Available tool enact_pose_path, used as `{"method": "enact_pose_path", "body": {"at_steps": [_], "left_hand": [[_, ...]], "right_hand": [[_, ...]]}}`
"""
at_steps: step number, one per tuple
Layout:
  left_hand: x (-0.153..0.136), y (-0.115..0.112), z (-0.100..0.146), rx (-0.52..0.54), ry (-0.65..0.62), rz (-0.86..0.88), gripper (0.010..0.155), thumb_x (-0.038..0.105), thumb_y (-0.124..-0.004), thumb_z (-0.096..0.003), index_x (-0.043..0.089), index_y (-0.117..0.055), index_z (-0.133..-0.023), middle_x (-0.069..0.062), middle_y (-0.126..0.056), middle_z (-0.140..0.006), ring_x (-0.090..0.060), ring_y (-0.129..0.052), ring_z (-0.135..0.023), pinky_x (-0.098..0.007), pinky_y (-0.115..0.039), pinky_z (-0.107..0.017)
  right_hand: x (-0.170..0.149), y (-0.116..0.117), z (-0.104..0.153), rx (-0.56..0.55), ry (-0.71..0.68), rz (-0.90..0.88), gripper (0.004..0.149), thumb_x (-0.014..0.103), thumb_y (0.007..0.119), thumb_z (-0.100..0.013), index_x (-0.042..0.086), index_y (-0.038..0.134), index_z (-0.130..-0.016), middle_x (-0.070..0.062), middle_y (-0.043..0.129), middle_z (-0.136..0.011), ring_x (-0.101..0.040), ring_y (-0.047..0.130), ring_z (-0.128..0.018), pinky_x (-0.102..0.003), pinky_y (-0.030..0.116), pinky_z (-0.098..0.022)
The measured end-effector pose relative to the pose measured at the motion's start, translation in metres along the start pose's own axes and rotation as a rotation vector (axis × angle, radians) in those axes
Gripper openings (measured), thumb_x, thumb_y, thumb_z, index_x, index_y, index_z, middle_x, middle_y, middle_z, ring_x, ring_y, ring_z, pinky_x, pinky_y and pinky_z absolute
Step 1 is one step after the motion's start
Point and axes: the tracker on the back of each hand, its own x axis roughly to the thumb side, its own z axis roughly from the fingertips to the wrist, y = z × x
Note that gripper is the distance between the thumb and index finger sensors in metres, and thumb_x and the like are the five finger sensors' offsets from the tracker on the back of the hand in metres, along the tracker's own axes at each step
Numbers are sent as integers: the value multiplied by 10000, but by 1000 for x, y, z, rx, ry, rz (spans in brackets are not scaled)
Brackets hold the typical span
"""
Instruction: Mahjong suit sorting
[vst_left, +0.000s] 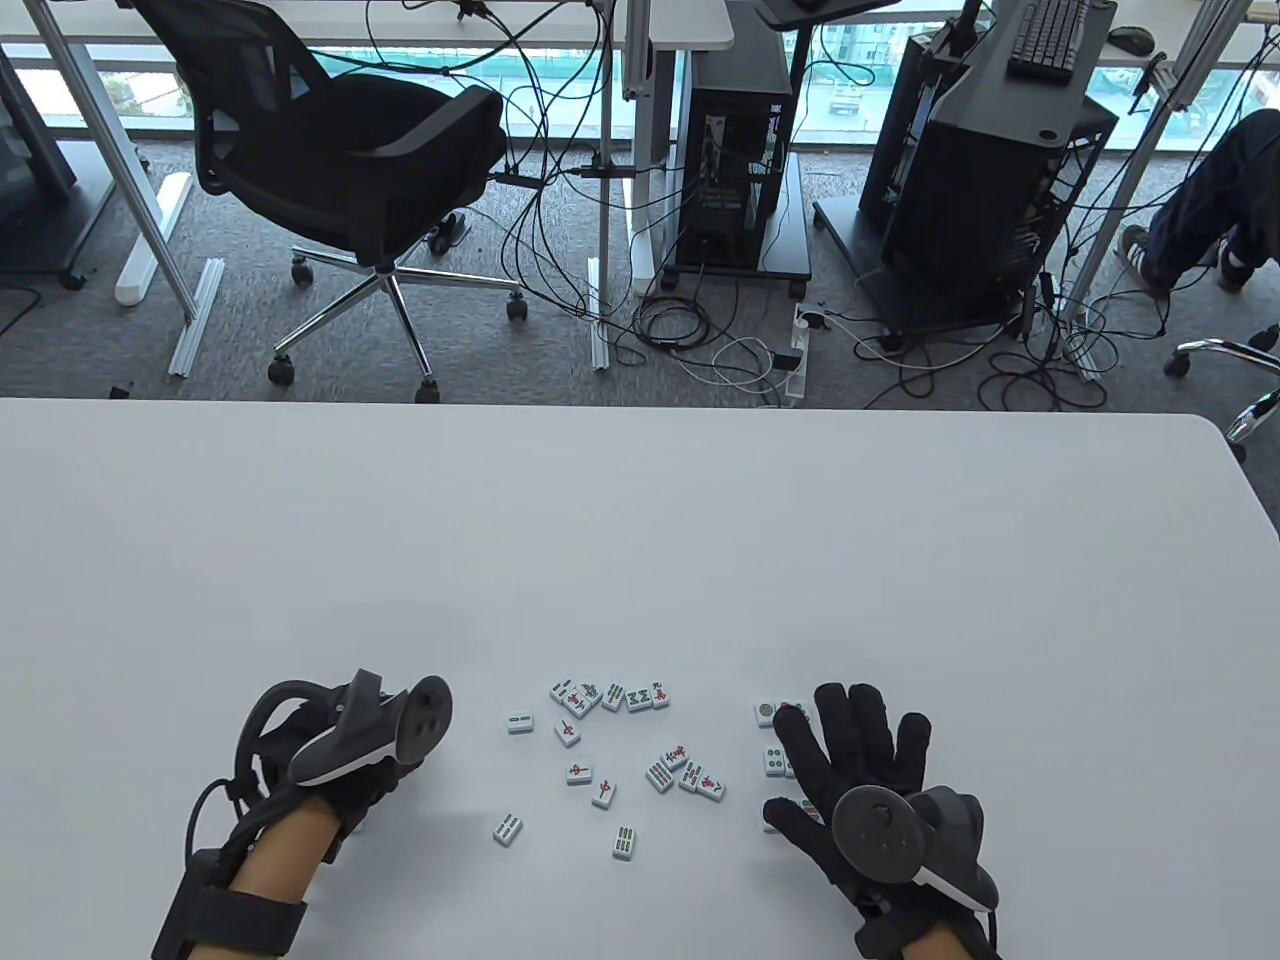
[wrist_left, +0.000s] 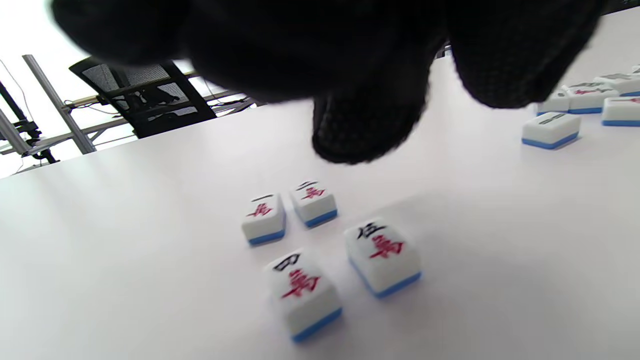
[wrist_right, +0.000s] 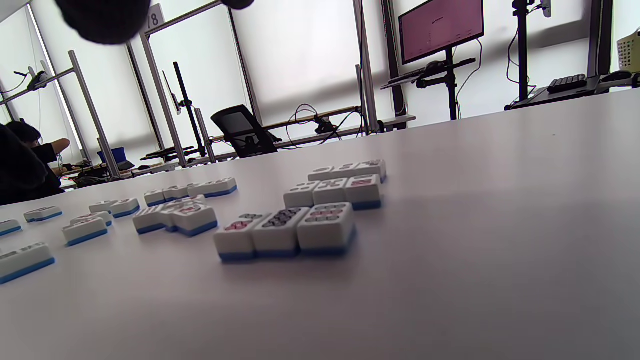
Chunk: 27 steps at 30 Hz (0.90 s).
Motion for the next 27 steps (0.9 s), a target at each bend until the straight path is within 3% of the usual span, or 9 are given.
{"method": "enact_pose_path", "body": {"at_steps": [14,20,27], "left_hand": [[149,44,-47,197,-269,-114,510,571,-832,-317,205,-946,-655,142,-1023,-321,-53,-931,-38,-341,-871,-180],[195,38,-63,171,-325,-146,508,574,-834,-313,204,-951,-642,147,-1017,-299,-48,-918,-19,-335,-869,-165],[215,25,-79,87,-330,-231,492,561,-836,-315,215,-949,-647,151,-1015,-305,-44,-919,-24,-331,-871,-169]], "right_hand": [[-4,-3,0,-18,11,-30,762,614,585,-512,348,211,-1120,-97,59,-1186,-376,-33,-1042,-692,45,-701],[-4,-3,1,-22,9,-33,762,614,585,-513,347,211,-1120,-98,58,-1186,-375,-33,-1042,-691,29,-701],[-4,-4,1,-34,-1,-41,760,614,586,-513,351,212,-1120,-104,58,-1186,-374,-35,-1043,-690,28,-702]]}}
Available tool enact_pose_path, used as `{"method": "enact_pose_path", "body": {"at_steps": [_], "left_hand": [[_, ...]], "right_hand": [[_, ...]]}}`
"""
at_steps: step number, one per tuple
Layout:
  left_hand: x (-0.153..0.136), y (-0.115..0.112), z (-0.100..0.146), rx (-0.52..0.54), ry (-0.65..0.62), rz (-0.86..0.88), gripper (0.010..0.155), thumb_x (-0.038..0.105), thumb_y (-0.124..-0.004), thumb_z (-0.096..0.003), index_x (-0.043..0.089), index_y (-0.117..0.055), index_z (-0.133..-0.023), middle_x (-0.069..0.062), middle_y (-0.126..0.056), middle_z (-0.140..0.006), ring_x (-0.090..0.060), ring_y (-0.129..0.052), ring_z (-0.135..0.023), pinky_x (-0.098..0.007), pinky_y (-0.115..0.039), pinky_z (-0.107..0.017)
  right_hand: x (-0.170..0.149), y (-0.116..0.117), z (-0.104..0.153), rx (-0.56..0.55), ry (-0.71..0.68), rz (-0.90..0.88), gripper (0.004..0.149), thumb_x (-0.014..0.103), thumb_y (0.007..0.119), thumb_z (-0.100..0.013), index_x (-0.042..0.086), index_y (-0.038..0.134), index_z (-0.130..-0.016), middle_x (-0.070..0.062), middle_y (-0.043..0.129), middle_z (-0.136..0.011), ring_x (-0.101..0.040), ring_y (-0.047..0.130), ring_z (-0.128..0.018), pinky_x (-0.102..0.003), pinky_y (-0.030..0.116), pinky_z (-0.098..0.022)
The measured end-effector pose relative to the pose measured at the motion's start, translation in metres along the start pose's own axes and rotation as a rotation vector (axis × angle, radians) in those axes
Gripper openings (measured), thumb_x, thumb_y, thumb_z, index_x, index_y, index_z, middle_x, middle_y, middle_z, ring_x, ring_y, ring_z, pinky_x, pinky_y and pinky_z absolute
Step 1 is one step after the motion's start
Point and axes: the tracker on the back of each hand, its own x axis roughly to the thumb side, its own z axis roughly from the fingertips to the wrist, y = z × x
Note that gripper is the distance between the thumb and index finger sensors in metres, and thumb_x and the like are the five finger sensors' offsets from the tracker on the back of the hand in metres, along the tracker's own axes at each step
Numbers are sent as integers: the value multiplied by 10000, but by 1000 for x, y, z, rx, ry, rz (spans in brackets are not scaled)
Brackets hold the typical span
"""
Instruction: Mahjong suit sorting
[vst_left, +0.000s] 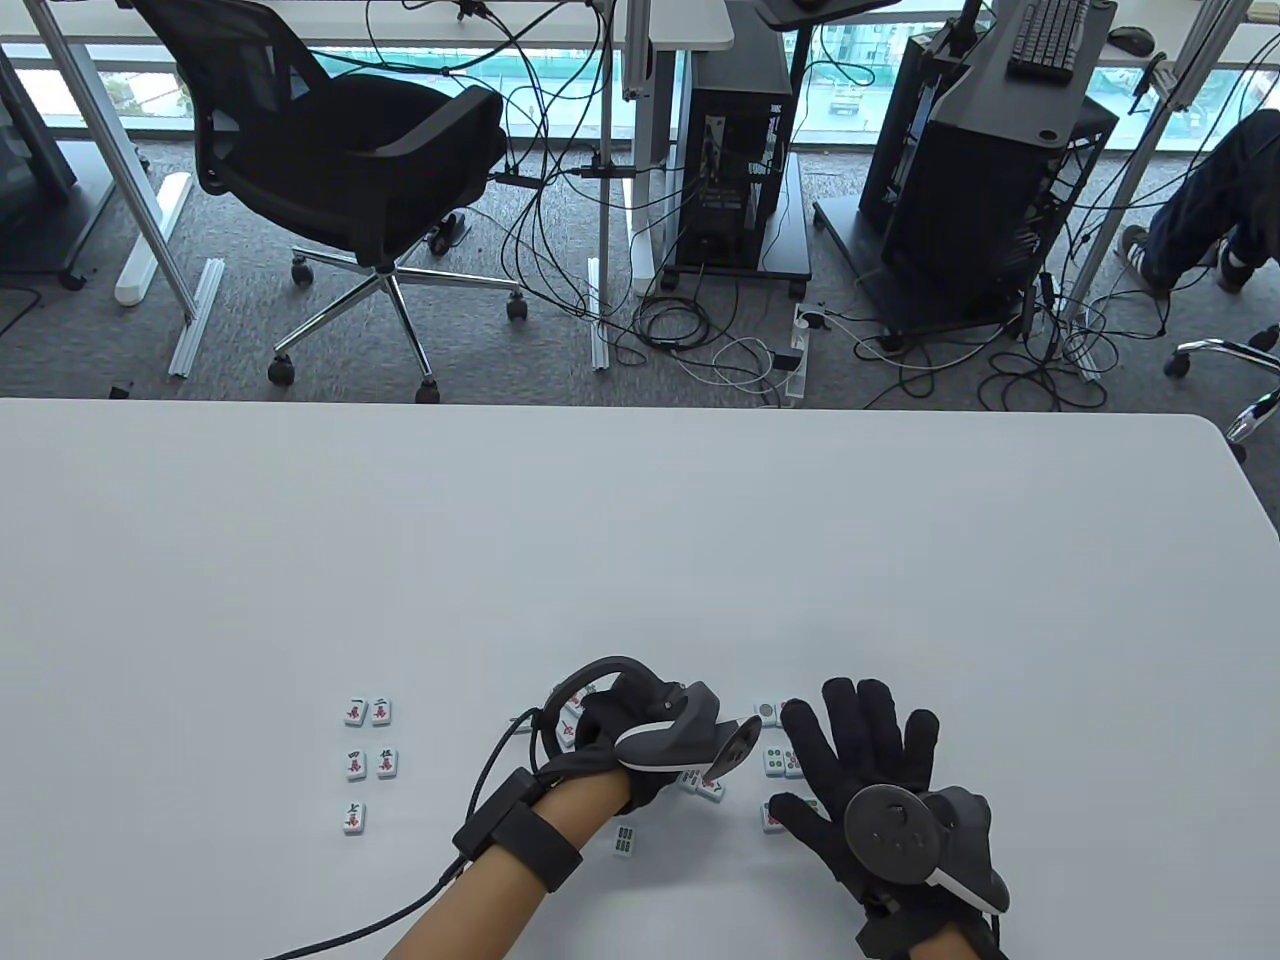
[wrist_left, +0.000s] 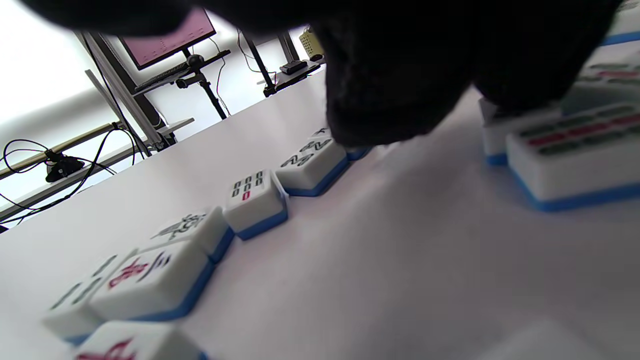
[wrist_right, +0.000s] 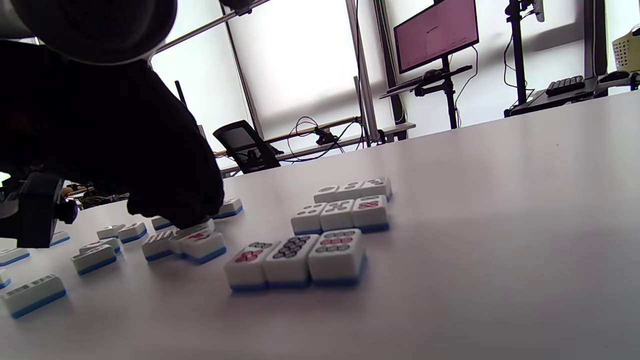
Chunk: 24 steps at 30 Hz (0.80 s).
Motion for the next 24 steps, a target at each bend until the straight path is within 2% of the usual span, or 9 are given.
{"method": "enact_pose_path", "body": {"at_steps": [5,9,14,18,21,24], "left_hand": [[-3,1,-9,18,26,-50,479,542,-847,-316,228,-944,-665,154,-1017,-317,-42,-923,-34,-331,-873,-177],[-6,4,-8,10,28,34,483,542,-832,-331,223,-941,-678,146,-1017,-315,-47,-921,-31,-335,-870,-172],[1,2,-8,-71,5,12,523,567,-827,-329,214,-936,-700,136,-1021,-319,-48,-920,-29,-337,-866,-167],[3,-3,-9,-69,-11,3,508,516,-852,-330,197,-918,-720,142,-1019,-336,-42,-925,-40,-331,-871,-175],[0,-3,-8,-74,-17,-4,486,448,-901,-317,252,-898,-761,125,-1026,-361,-55,-941,-75,-343,-874,-208],[-8,1,-3,-88,21,-19,489,435,-898,-325,285,-886,-790,119,-1029,-373,-65,-954,-94,-353,-877,-222]], "right_hand": [[-1,1,0,7,1,6,759,615,585,-513,349,216,-1121,-78,61,-1189,-372,-33,-1045,-690,29,-703],[0,1,0,1,-2,-4,761,614,586,-513,351,213,-1122,-78,59,-1189,-372,-36,-1044,-689,27,-703],[-1,2,0,8,-2,0,758,616,585,-514,352,217,-1121,-77,61,-1190,-371,-34,-1046,-690,28,-704],[-1,1,0,5,-1,-1,760,614,585,-514,349,214,-1122,-79,60,-1189,-373,-34,-1045,-690,28,-703],[-1,1,0,6,-2,1,762,615,584,-514,348,211,-1123,-104,61,-1188,-374,-33,-1045,-690,28,-703],[0,1,0,7,-3,-3,760,615,585,-514,350,215,-1123,-78,61,-1191,-373,-33,-1046,-690,28,-704]]}}
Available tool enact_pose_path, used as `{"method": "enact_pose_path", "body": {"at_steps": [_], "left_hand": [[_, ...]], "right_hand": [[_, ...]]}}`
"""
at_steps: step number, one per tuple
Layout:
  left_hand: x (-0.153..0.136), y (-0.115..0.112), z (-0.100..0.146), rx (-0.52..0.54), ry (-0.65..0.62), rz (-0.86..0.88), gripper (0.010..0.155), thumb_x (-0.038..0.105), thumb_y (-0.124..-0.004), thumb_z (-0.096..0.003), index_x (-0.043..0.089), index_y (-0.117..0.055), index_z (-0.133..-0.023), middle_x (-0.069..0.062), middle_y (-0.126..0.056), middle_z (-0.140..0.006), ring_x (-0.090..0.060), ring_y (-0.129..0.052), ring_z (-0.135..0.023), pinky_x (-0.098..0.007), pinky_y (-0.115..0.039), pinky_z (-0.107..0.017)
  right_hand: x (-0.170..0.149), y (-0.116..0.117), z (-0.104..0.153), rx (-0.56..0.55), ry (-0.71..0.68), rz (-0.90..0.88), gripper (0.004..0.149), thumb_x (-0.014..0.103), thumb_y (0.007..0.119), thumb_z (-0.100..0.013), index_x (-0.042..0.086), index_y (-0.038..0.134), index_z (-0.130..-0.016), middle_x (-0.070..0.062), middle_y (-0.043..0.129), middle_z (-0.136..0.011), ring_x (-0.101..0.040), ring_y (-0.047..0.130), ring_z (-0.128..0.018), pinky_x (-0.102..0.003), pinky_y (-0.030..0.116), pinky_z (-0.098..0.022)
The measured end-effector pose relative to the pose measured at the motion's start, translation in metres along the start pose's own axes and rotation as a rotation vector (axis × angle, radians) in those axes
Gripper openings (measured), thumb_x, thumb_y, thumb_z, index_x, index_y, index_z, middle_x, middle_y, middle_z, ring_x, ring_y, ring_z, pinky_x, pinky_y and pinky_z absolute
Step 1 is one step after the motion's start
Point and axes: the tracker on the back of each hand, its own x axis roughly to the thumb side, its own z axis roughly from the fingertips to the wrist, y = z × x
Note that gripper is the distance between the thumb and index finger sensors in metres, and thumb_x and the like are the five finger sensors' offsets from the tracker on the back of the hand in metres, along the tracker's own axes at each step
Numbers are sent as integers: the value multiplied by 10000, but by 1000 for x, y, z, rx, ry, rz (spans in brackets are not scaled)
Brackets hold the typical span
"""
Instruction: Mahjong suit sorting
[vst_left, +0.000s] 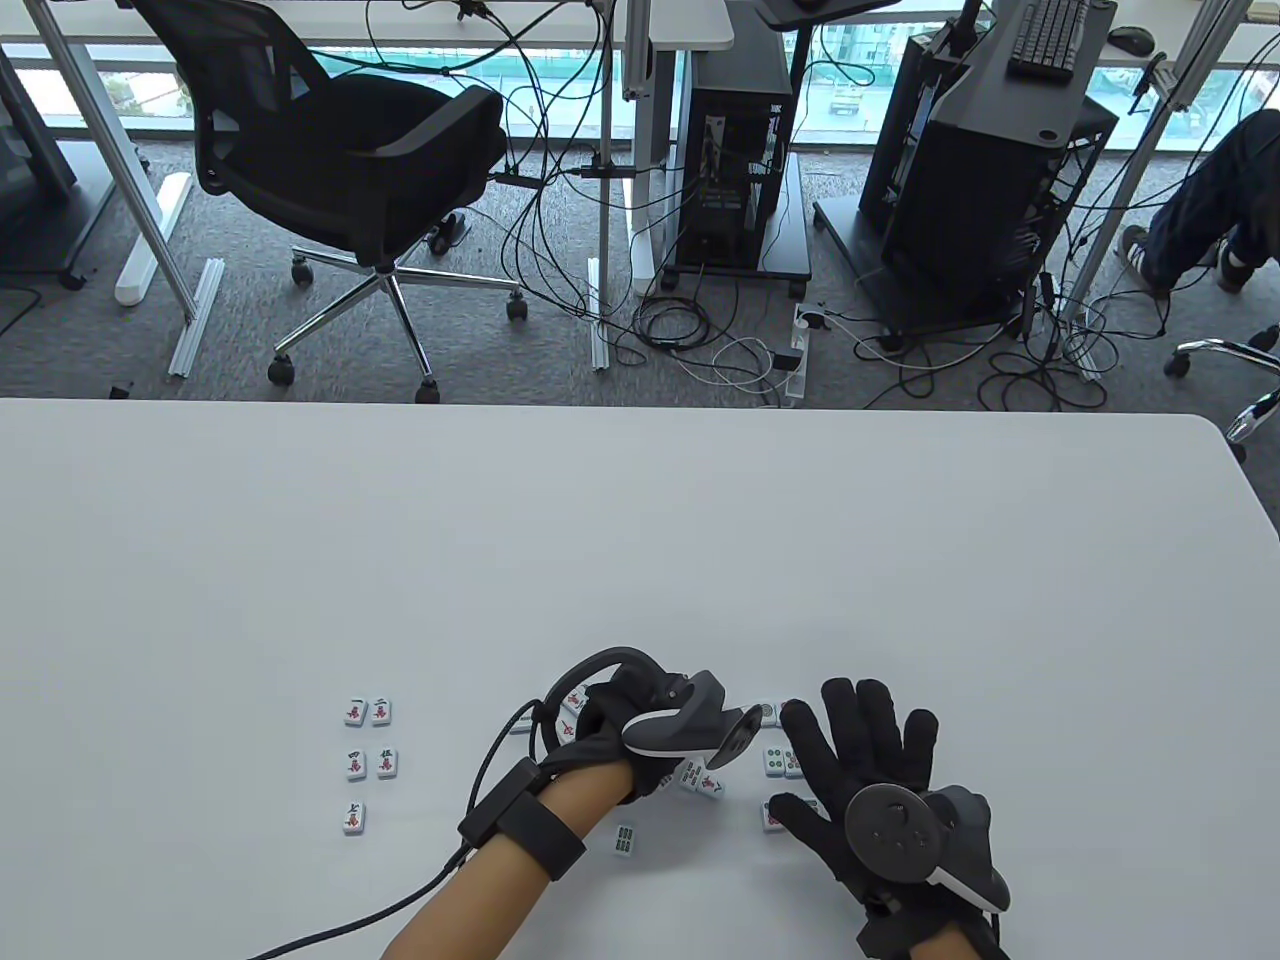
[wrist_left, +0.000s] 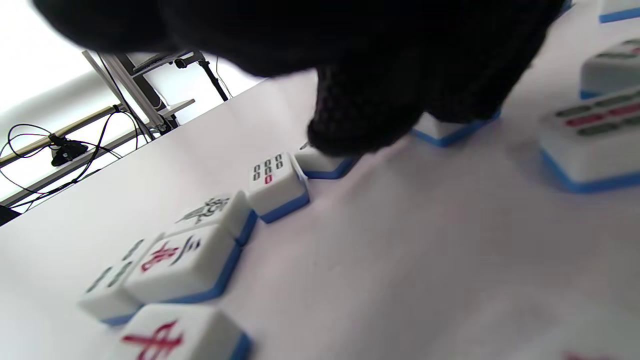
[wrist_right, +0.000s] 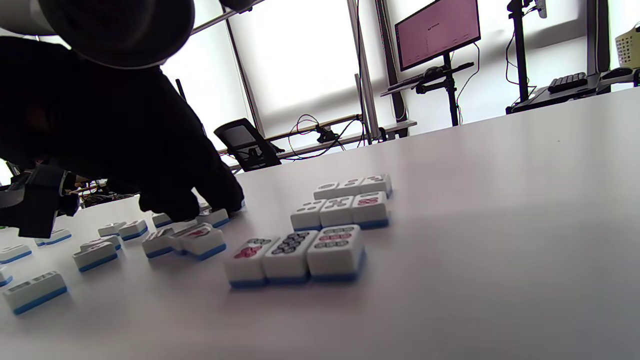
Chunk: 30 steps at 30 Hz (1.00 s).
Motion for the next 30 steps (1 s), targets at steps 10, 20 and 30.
{"method": "enact_pose_path", "body": {"at_steps": [10,20,30], "left_hand": [[-1,9,1,-69,149,52,602,639,-740,-364,178,-957,-685,96,-1037,-316,-66,-934,-21,-350,-862,-152],[5,0,-11,-148,156,71,617,640,-769,-355,146,-945,-681,95,-1030,-327,-60,-931,-25,-346,-863,-154],[3,2,-10,-186,184,171,628,597,-838,-335,65,-907,-662,124,-1011,-318,-39,-922,-11,-330,-868,-142]], "right_hand": [[0,1,0,6,-3,10,759,615,585,-515,349,221,-1125,-102,67,-1190,-376,-27,-1046,-692,46,-703],[1,1,0,9,-7,7,757,615,585,-515,347,226,-1126,-81,66,-1192,-374,-27,-1048,-691,30,-704],[2,2,0,14,-9,17,759,616,584,-515,345,224,-1126,-100,68,-1191,-377,-24,-1047,-693,44,-702]]}}
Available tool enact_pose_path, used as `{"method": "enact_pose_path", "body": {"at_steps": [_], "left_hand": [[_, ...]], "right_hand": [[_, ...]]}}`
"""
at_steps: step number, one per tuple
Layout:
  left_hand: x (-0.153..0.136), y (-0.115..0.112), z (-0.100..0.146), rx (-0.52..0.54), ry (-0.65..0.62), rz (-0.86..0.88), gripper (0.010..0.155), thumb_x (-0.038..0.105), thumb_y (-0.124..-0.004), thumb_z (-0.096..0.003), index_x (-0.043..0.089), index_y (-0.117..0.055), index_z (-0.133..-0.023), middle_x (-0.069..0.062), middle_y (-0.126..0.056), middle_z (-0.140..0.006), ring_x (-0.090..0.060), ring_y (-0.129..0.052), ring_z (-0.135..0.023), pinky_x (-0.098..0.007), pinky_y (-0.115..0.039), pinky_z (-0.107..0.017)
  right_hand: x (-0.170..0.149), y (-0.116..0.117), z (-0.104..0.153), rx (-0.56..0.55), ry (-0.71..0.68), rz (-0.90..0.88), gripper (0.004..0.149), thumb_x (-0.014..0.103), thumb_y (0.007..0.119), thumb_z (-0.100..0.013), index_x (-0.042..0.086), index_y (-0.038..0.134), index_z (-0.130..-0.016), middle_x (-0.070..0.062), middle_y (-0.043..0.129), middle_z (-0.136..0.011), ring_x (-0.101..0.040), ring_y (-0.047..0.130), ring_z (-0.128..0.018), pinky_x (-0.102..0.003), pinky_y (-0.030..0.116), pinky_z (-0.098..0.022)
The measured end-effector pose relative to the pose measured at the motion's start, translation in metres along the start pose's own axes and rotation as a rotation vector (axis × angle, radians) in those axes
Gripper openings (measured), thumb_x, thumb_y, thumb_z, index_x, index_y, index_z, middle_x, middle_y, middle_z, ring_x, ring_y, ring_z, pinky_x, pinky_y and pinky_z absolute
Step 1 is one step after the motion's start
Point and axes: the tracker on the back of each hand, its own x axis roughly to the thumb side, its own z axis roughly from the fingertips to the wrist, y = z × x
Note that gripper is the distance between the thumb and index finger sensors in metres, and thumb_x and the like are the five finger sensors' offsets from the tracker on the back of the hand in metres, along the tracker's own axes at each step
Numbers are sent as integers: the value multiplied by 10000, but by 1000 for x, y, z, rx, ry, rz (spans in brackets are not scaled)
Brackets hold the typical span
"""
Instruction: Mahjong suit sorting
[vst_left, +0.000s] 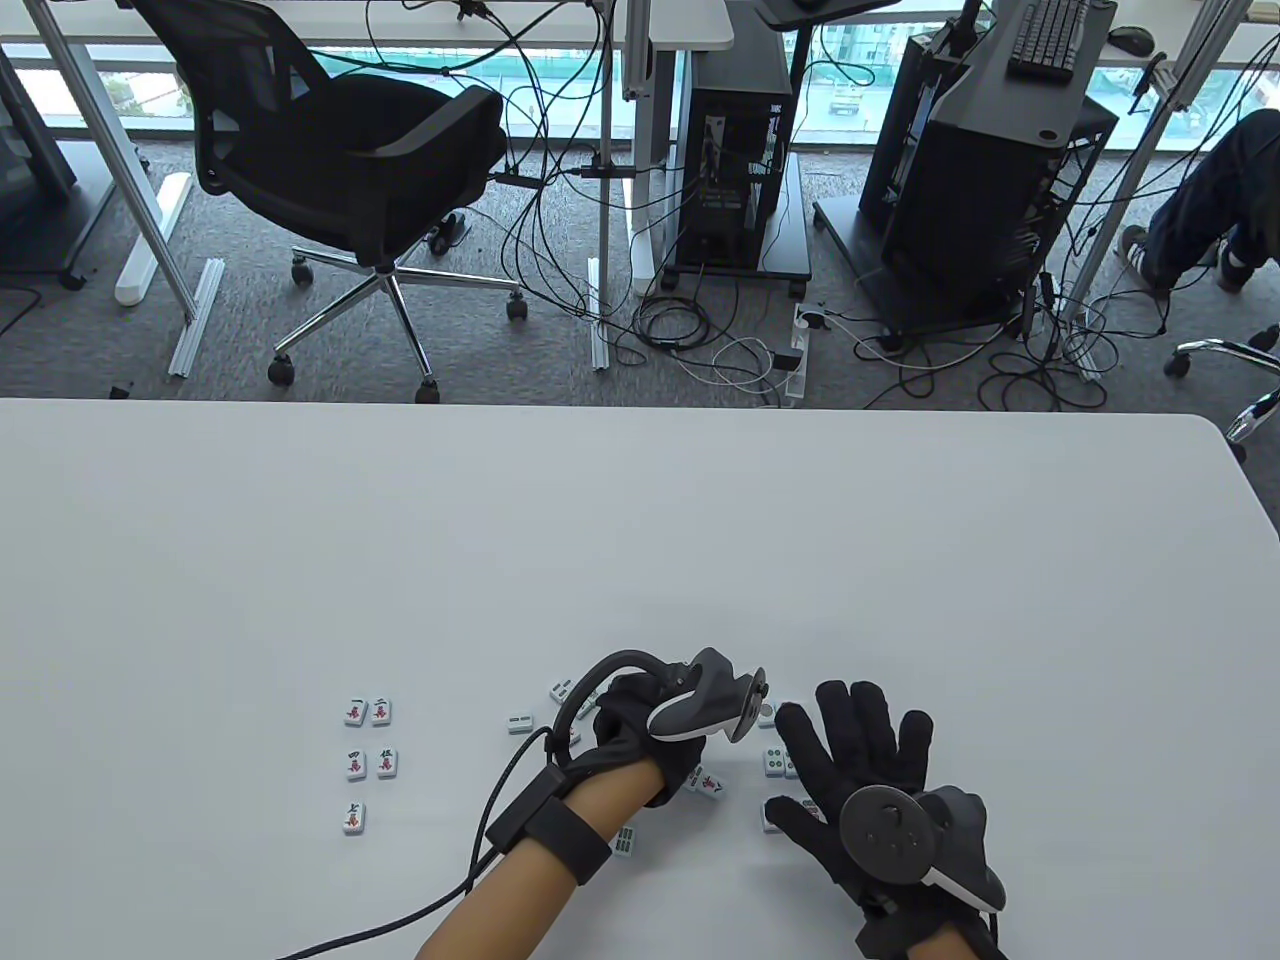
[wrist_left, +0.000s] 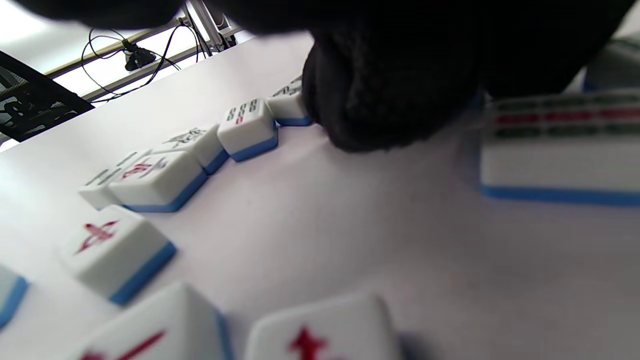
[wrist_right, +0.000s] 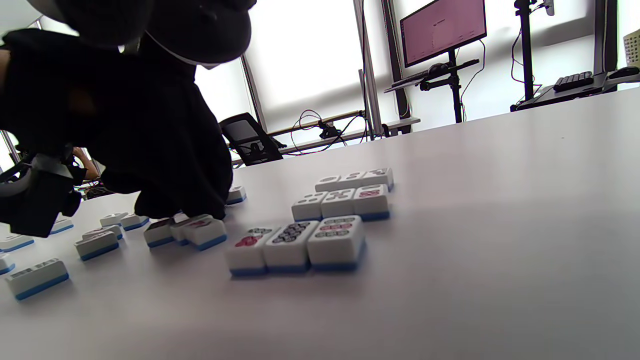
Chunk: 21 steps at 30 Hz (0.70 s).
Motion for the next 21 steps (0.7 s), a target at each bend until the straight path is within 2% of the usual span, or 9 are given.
{"method": "enact_pose_path", "body": {"at_steps": [3,10,15,17,21], "left_hand": [[-3,1,0,1,-7,21,628,595,-866,-319,71,-911,-663,121,-1014,-320,-39,-925,-16,-329,-869,-149],[-28,14,22,116,-59,124,636,592,-897,-289,120,-908,-716,129,-1019,-365,-40,-945,-65,-332,-878,-190],[-71,21,53,196,-92,203,637,571,-920,-276,139,-896,-743,130,-1019,-392,-47,-952,-92,-339,-878,-215],[-91,21,66,241,-65,213,636,570,-921,-272,145,-895,-745,131,-1019,-393,-49,-951,-95,-341,-876,-220],[-135,6,85,292,-56,202,631,557,-926,-268,149,-897,-749,127,-1022,-389,-54,-947,-88,-346,-873,-213]], "right_hand": [[0,0,0,2,0,2,761,617,584,-515,346,221,-1126,-98,68,-1191,-378,-25,-1047,-693,44,-702],[1,0,0,0,-2,0,761,616,584,-515,342,221,-1125,-98,69,-1190,-378,-24,-1046,-693,44,-701],[2,0,0,-4,-5,5,761,616,584,-514,342,221,-1124,-95,69,-1189,-379,-23,-1045,-694,45,-701],[2,0,0,-3,-5,7,761,615,584,-514,343,220,-1124,-95,70,-1189,-378,-23,-1045,-693,45,-701],[3,0,0,-2,-4,10,759,615,584,-514,344,222,-1123,-94,69,-1189,-379,-23,-1044,-694,44,-700]]}}
